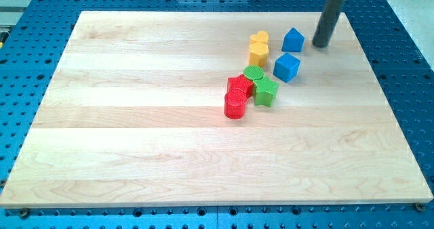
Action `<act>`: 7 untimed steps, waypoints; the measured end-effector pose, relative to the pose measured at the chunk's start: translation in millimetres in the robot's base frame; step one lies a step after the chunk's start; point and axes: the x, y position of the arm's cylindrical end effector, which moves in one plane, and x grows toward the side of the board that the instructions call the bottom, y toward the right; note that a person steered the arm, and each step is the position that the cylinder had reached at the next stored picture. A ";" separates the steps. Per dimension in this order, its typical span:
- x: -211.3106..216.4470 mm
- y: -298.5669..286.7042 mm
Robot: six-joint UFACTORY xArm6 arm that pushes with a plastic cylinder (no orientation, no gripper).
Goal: Place the arm right to the green star
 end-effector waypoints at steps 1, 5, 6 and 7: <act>0.0 -18.9; 63.8 45.3; 135.6 45.4; 194.7 11.9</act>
